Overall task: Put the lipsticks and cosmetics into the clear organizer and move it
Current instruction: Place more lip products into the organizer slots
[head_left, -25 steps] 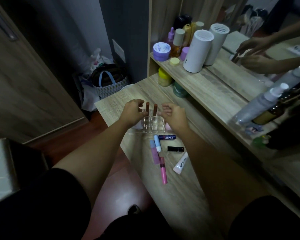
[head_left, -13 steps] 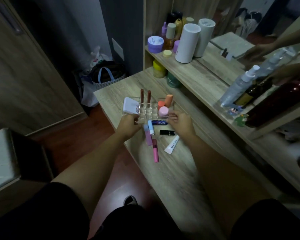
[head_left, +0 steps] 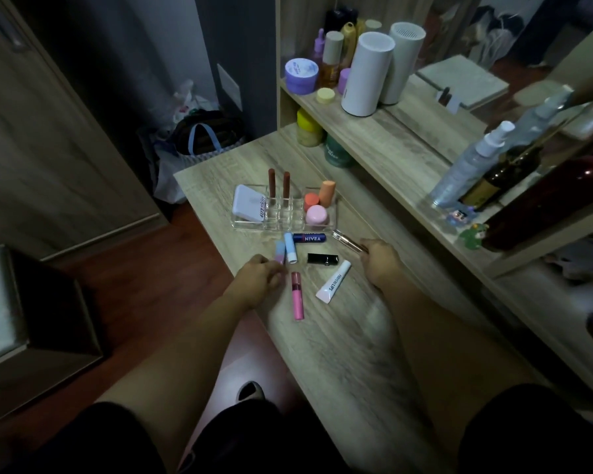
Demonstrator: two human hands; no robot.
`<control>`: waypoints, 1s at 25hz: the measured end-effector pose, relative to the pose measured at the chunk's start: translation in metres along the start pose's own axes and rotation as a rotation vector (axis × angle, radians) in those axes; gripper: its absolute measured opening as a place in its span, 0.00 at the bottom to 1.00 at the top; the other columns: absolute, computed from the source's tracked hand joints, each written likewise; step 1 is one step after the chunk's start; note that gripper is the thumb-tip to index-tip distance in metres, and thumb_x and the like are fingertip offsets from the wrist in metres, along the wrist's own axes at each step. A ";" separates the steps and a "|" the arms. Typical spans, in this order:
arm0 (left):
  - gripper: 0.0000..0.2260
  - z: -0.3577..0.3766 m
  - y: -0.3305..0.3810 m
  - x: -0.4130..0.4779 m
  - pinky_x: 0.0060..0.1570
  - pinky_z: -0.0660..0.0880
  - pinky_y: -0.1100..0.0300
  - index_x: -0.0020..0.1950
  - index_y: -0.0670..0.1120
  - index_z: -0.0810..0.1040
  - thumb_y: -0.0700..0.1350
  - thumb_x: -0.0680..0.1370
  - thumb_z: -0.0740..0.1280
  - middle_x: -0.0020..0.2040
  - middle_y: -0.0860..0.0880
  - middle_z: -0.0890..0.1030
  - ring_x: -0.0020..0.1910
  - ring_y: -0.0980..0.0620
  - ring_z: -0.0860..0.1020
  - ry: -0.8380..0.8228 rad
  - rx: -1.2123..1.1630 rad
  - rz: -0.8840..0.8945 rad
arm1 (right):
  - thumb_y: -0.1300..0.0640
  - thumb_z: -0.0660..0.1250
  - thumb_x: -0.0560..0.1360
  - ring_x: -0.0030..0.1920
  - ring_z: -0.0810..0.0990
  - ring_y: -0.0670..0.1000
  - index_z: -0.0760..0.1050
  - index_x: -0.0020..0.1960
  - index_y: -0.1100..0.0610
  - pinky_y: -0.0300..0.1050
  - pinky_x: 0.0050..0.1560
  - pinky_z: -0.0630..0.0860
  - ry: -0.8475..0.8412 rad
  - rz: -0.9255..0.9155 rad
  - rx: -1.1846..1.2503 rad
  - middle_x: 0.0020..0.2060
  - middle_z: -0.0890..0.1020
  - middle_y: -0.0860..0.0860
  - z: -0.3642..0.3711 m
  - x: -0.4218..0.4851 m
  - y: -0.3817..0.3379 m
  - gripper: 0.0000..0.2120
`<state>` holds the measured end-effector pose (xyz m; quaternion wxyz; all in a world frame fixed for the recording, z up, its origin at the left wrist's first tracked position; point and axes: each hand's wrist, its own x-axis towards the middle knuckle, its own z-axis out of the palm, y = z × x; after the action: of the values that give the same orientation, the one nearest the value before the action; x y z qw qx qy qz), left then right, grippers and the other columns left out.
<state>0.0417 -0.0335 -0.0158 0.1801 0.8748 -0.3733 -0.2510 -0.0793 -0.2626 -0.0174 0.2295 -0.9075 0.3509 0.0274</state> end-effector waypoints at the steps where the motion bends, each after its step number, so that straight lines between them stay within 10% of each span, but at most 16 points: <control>1: 0.13 0.000 -0.002 0.001 0.57 0.71 0.55 0.62 0.44 0.77 0.43 0.78 0.63 0.55 0.36 0.75 0.54 0.39 0.77 0.017 -0.005 -0.022 | 0.63 0.62 0.77 0.59 0.78 0.59 0.74 0.65 0.60 0.47 0.60 0.73 -0.003 0.015 -0.002 0.59 0.79 0.61 0.000 0.004 0.000 0.16; 9: 0.12 0.002 -0.007 0.016 0.49 0.73 0.54 0.57 0.43 0.75 0.42 0.74 0.68 0.50 0.37 0.77 0.49 0.39 0.78 0.075 -0.051 -0.121 | 0.63 0.67 0.74 0.56 0.78 0.58 0.77 0.59 0.57 0.46 0.56 0.74 -0.072 0.062 -0.022 0.55 0.81 0.58 0.005 0.024 0.003 0.14; 12: 0.12 -0.008 -0.009 0.014 0.43 0.74 0.52 0.49 0.44 0.66 0.37 0.74 0.68 0.44 0.43 0.76 0.39 0.47 0.75 0.123 -0.536 -0.248 | 0.63 0.66 0.74 0.51 0.79 0.57 0.78 0.57 0.56 0.44 0.52 0.75 0.001 0.066 0.057 0.53 0.80 0.56 0.003 0.022 0.009 0.12; 16: 0.24 -0.031 -0.006 0.014 0.33 0.78 0.66 0.63 0.48 0.63 0.29 0.74 0.64 0.43 0.47 0.74 0.38 0.52 0.75 -0.007 -0.947 -0.254 | 0.66 0.66 0.73 0.41 0.76 0.44 0.72 0.65 0.54 0.37 0.42 0.72 0.036 0.042 0.447 0.44 0.79 0.46 -0.003 0.015 -0.002 0.21; 25: 0.09 -0.090 0.000 0.047 0.43 0.75 0.62 0.57 0.53 0.71 0.46 0.78 0.65 0.50 0.46 0.80 0.47 0.51 0.80 0.076 -0.835 -0.059 | 0.59 0.67 0.76 0.43 0.83 0.39 0.75 0.61 0.58 0.31 0.37 0.78 0.002 -0.050 0.924 0.44 0.81 0.44 -0.023 0.030 -0.074 0.14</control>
<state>0.1217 -0.0572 0.0427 0.5255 0.7457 -0.2075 -0.3532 -0.0111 -0.2430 0.0261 0.6103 -0.7181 0.3046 -0.1382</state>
